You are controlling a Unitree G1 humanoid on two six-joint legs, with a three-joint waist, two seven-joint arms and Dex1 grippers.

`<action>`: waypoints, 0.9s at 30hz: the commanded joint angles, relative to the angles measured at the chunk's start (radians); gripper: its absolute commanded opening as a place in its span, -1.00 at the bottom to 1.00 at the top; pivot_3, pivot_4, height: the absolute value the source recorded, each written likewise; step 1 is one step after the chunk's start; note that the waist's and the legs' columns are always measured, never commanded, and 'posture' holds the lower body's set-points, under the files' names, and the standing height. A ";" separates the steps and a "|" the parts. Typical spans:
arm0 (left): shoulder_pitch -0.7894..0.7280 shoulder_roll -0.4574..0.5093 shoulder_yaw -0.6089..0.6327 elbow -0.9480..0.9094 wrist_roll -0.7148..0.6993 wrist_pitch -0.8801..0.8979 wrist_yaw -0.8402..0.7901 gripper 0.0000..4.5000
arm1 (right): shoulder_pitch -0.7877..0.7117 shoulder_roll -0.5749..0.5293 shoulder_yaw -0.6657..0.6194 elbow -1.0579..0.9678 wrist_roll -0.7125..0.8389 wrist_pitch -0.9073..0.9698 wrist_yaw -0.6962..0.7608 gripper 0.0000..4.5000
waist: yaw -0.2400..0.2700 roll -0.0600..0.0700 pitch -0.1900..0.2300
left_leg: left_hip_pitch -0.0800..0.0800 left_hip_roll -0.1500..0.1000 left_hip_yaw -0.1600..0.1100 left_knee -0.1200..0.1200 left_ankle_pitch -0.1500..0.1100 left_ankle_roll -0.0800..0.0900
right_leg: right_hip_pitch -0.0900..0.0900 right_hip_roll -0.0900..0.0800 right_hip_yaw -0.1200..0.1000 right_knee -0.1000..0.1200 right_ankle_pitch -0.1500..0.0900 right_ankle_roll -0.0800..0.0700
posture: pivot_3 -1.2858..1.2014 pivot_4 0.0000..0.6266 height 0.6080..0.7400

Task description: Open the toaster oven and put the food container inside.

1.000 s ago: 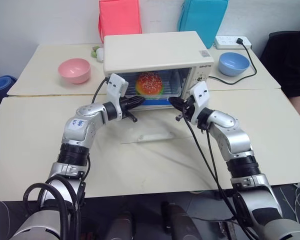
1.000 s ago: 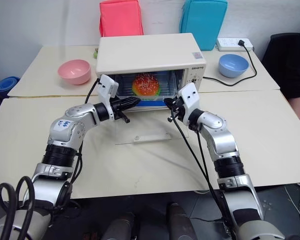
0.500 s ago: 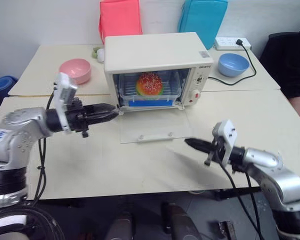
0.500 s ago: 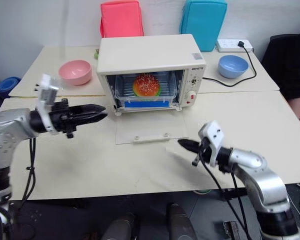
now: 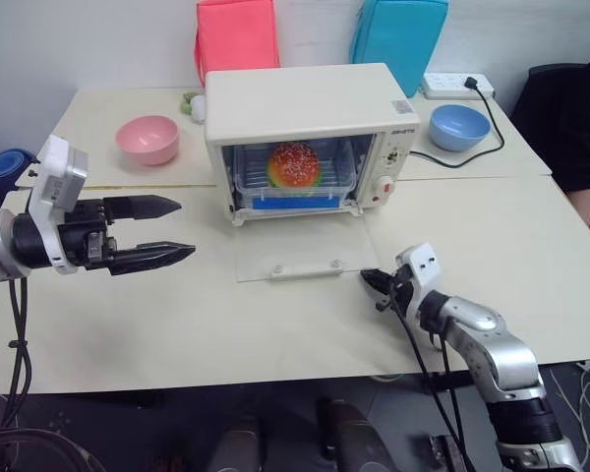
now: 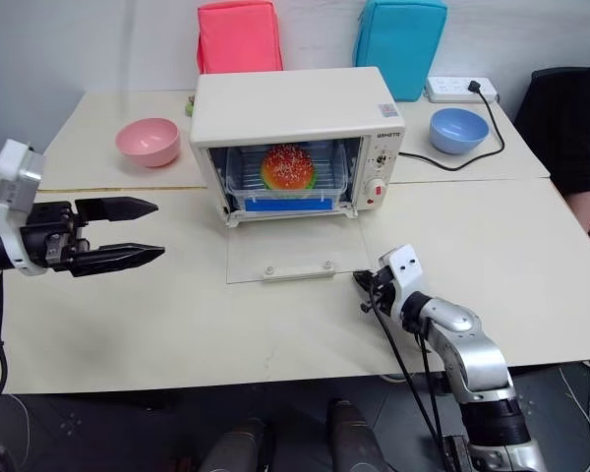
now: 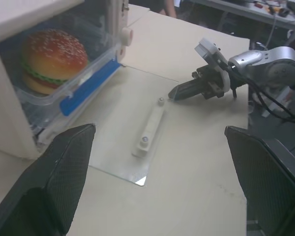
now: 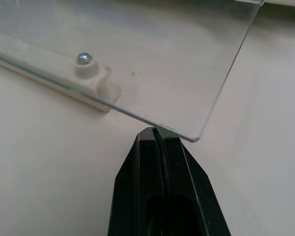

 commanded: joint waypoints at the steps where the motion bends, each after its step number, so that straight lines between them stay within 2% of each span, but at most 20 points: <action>1: -0.007 0.005 0.037 0.006 0.008 -0.032 0.020 0.99 | -0.056 0.006 -0.017 -0.033 0.027 -0.019 0.025 -1.00 | 0.000 0.000 0.000 | 0.000 0.000 0.000 0.000 0.000 0.000 | 0.000 0.000 0.000 0.000 0.000 0.000 | 0.03 -0.52 1.00; 4: 0.002 -0.001 0.032 0.017 0.022 -0.054 0.025 0.99 | -0.170 -0.004 -0.095 -0.107 0.126 0.040 0.026 -1.00 | -0.005 0.001 0.001 | 0.000 0.000 -0.001 0.000 0.000 0.000 | 0.000 0.000 0.000 0.000 0.000 0.000 | 0.03 -0.52 1.00; 8: -0.004 -0.013 0.027 0.033 0.021 -0.070 0.037 0.99 | -0.313 -0.050 -0.184 -0.111 0.208 0.126 0.013 -1.00 | -0.007 0.001 0.001 | 0.000 0.000 0.000 0.000 0.000 0.000 | -0.002 0.000 0.000 0.003 0.000 0.000 | 0.03 -0.52 1.00; 10: -0.008 -0.013 0.021 0.041 0.023 -0.078 0.038 0.99 | -0.330 -0.082 -0.203 -0.112 0.221 0.146 0.029 -1.00 | -0.003 0.000 0.000 | -0.001 0.001 -0.003 -0.001 0.000 0.000 | -0.002 0.000 -0.002 0.002 0.000 -0.001 | 0.03 -0.52 1.00; 12: -0.014 -0.011 0.013 0.051 0.028 -0.089 0.035 0.99 | -0.318 -0.162 -0.224 -0.125 0.239 0.175 0.087 -1.00 | 0.004 0.000 0.000 | -0.001 0.001 -0.004 -0.002 0.000 -0.001 | -0.001 0.000 -0.003 0.002 -0.001 -0.001 | 0.03 -0.52 1.00; 13: -0.018 -0.009 0.011 0.058 0.030 -0.093 0.033 1.00 | -0.302 -0.205 -0.232 -0.133 0.244 0.182 0.120 -0.92 | 0.006 0.000 0.000 | -0.002 0.000 -0.004 -0.003 0.000 -0.001 | -0.001 -0.001 -0.004 0.002 -0.001 -0.001 | 0.03 -0.52 1.00; 16: -0.024 -0.001 0.012 0.072 0.028 -0.099 0.025 1.00 | -0.255 -0.323 -0.296 -0.153 0.317 0.226 0.224 -0.61 | 0.006 0.001 0.000 | -0.004 -0.001 -0.004 -0.003 -0.001 0.001 | -0.001 -0.003 -0.004 0.000 -0.001 -0.001 | 0.03 -0.52 1.00; 21: -0.010 0.018 0.029 0.083 0.032 -0.107 0.004 1.00 | -0.197 -0.516 -0.428 -0.143 0.430 0.296 0.388 0.16 | 0.002 0.001 0.001 | -0.004 -0.001 -0.002 -0.003 -0.002 0.003 | 0.000 -0.003 -0.003 -0.002 0.000 0.000 | 0.03 -0.52 1.00; 23: -0.001 0.024 0.039 0.085 0.034 -0.109 -0.002 1.00 | -0.183 -0.563 -0.457 -0.130 0.456 0.310 0.430 0.51 | -0.003 0.001 0.001 | -0.001 0.000 -0.001 -0.004 -0.002 0.003 | 0.000 -0.001 -0.002 -0.005 -0.001 0.000 | 0.03 -0.52 1.00; 26: 0.011 0.032 0.057 0.086 0.032 -0.108 -0.009 1.00 | -0.169 -0.605 -0.483 -0.119 0.490 0.330 0.475 0.93 | -0.005 0.001 0.001 | 0.001 0.002 0.002 -0.003 -0.002 0.003 | 0.000 0.001 0.000 -0.002 -0.001 0.000 | 0.03 -0.52 1.00; 27: 0.015 0.034 0.062 0.086 0.030 -0.107 -0.010 1.00 | -0.167 -0.610 -0.483 -0.119 0.493 0.327 0.481 0.99 | -0.005 0.001 0.001 | 0.002 0.002 0.003 -0.003 -0.002 0.002 | 0.000 0.002 0.001 -0.001 -0.001 0.000 | 0.03 -0.52 1.00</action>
